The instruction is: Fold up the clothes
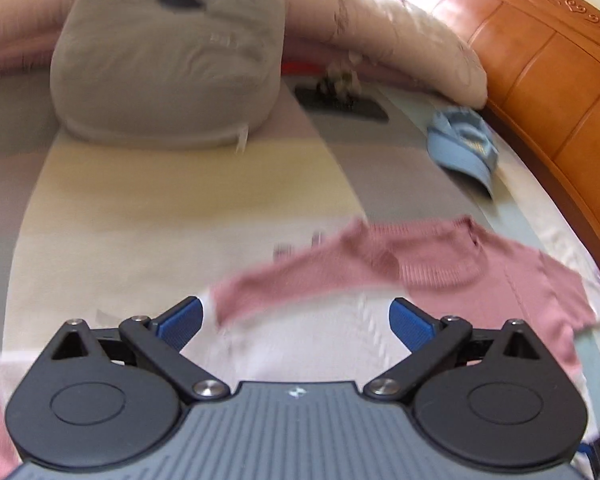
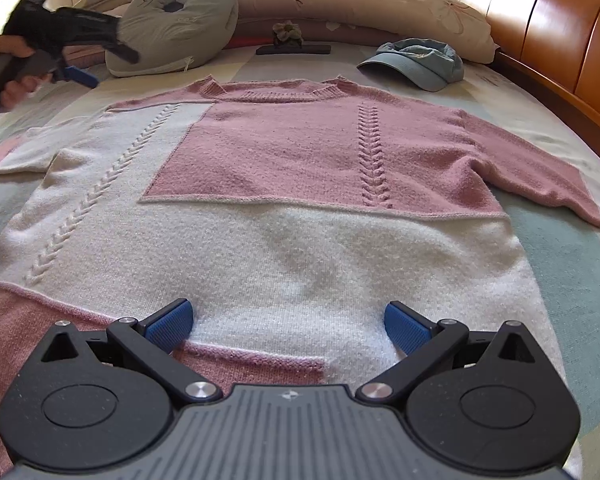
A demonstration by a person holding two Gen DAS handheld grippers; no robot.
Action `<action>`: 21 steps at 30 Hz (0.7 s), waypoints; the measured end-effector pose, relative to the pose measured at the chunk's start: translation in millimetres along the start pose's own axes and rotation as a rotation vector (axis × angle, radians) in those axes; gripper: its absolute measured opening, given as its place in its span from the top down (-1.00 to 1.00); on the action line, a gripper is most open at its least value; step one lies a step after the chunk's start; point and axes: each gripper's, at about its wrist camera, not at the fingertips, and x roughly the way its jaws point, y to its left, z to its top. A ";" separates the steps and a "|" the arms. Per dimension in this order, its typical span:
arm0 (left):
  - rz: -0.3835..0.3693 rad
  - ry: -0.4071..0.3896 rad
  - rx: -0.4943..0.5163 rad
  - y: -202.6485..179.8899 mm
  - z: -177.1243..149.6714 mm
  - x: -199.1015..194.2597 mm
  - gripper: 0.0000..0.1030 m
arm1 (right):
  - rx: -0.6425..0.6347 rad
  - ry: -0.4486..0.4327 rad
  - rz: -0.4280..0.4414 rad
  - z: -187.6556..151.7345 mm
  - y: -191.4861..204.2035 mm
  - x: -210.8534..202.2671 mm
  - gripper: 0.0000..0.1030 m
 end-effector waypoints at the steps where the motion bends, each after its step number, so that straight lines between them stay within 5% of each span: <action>1: -0.008 0.006 -0.016 6.3 -5.3 0.9 -0.92 | 0.001 -0.002 -0.002 -0.4 0.2 -0.2 -1.00; 5: 0.000 0.033 -0.095 25.8 -23.3 20.5 -0.91 | 0.004 0.002 -0.008 -0.3 0.9 -0.3 -1.00; 12: 0.075 -0.086 -0.142 33.3 -15.1 37.3 -0.90 | 0.006 0.008 -0.011 0.8 1.7 0.4 -1.00; 21: 0.092 -0.140 -0.055 45.7 -30.6 -33.5 -0.92 | 0.009 0.007 -0.017 0.6 2.7 0.3 -1.00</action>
